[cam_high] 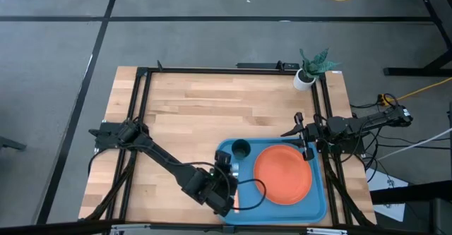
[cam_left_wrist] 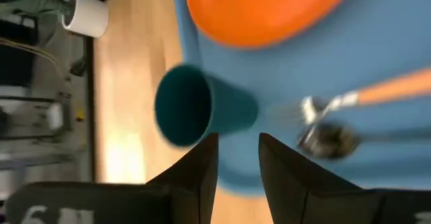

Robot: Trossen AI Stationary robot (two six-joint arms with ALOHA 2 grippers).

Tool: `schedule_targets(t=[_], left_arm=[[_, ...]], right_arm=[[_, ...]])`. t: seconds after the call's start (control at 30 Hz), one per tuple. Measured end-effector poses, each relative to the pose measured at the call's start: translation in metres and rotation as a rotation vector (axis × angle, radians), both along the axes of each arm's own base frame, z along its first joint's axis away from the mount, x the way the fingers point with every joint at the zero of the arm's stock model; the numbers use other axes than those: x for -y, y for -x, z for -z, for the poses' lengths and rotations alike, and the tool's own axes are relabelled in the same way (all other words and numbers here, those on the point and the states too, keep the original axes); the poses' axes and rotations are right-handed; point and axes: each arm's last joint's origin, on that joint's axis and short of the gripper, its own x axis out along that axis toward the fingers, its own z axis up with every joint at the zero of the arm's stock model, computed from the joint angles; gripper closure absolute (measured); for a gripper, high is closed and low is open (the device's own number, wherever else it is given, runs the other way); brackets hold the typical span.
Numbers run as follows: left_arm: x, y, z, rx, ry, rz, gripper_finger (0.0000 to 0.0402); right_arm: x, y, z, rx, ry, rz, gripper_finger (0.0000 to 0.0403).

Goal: Pick and place plate/cup/fork/spoon on tray
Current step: Return to Home Position

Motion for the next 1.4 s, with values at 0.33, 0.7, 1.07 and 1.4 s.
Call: schedule_targets(t=[0.33,0.7,1.07,1.4], left_arm=[[-0.028,0.007,-0.001,-0.256,-0.119,0.086,0.0303],[-0.104,0.014,-0.058,-0.287,-0.032,0.07,0.0303],[-0.183,0.011,-0.072,-0.349,0.13,-0.001,0.0303],[-0.247,0.014,-0.071,-0.324,0.341,-0.256,0.0303]], right_arm=[[0.0,0.0,0.0,0.0,0.0,0.0,0.0313],[0.0,0.0,0.0,0.001,-0.001,0.0,0.0313],[0.0,0.0,0.0,0.001,0.0,0.0,0.0313],[0.0,0.0,0.0,0.0,0.0,0.0,0.0313]])
